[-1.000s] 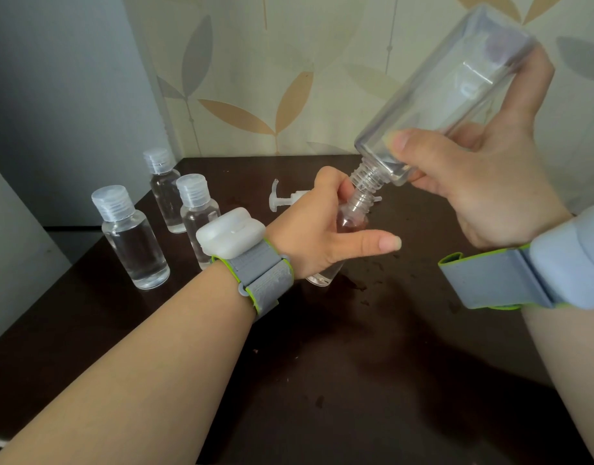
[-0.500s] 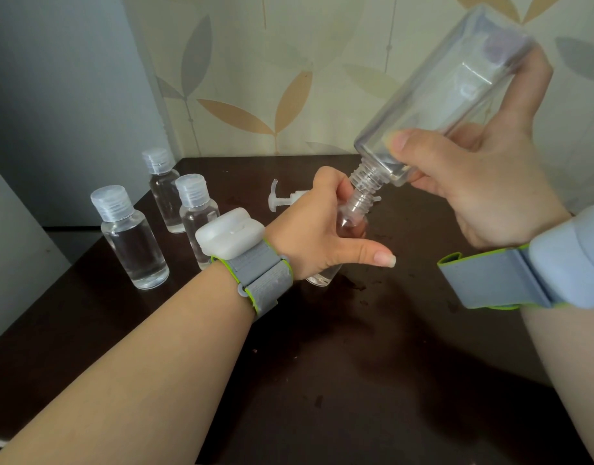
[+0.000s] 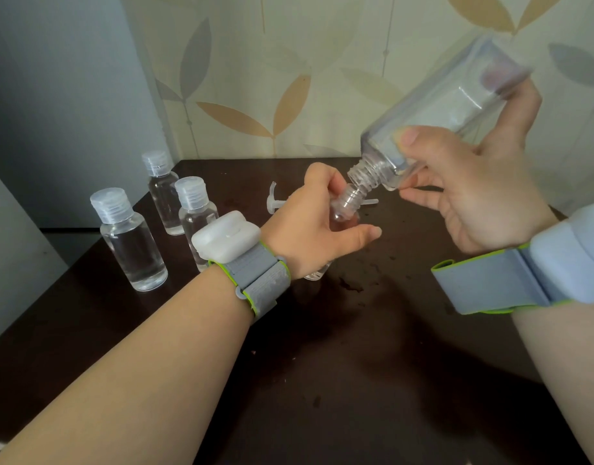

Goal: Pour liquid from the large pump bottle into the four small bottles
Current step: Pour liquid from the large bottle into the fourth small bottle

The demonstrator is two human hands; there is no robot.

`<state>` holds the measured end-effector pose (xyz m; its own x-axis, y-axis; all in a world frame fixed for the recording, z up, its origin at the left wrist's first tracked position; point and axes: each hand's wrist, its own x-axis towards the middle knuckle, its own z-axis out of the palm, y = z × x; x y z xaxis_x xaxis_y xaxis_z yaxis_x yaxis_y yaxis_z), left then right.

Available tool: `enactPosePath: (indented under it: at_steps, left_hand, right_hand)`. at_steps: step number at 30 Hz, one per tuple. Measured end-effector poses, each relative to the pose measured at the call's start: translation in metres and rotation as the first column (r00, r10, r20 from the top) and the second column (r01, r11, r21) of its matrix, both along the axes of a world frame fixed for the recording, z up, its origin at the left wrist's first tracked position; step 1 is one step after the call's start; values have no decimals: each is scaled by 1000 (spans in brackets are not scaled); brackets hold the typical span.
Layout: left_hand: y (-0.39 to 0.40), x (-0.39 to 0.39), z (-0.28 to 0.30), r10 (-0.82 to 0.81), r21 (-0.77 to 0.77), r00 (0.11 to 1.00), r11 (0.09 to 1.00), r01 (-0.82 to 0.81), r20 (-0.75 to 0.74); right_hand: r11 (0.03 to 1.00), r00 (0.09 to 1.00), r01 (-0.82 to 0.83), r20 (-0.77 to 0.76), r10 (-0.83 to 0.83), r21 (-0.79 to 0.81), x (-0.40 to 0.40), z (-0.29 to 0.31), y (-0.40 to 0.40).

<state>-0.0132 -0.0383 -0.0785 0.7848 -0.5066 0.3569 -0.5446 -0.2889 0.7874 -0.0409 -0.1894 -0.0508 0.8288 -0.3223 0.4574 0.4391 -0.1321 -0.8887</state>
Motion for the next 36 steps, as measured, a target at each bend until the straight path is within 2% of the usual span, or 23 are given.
enactPosePath:
  at_steps: [3,8,13,18,24,27,28,30,32,33,34,36]
  left_hand:
    - [1,0,1,10,-29,1000,1000,-10,14]
    - [1,-1,5,30,-98,1000,995,-31,-5]
    - [1,0,6,65,-195,998,979,-67,-13]
    - [0,0,8,125,-220,992,968,-117,26]
    - [3,-2,10,173,-265,975,955,-132,141]
    - [4,-1,12,190,-301,968,944,-135,163]
    - [5,-1,12,195,-309,966,941,-136,169]
    - [6,-1,13,204,-317,965,938,-143,168]
    - [8,1,14,205,-341,969,928,-148,135]
    - [9,2,14,207,-350,970,924,-151,127]
    - [9,3,14,209,-349,969,925,-152,133]
    - [9,3,15,199,-335,969,932,-141,145]
  right_hand:
    - [993,994,-81,-66,87,91,-1,0,3]
    - [970,978,-100,-160,137,221,0,0,2]
    - [924,890,-153,-357,283,350,3,-1,1]
    - [850,806,-292,-366,466,438,3,-4,0]
    - [813,789,-316,-341,511,489,1,-4,-1]
    - [888,822,-302,-377,427,346,0,0,-2]
    - [928,847,-270,-395,355,255,-1,1,-2]
    - [992,916,-124,-388,104,-27,-1,1,-6]
    - [944,954,101,-240,-181,-314,1,-1,-13]
    - [901,955,180,-149,-255,-394,2,-2,-17]
    - [883,963,203,-78,-259,-424,2,-2,-18]
    - [900,991,98,-37,-126,-426,2,-2,-18]
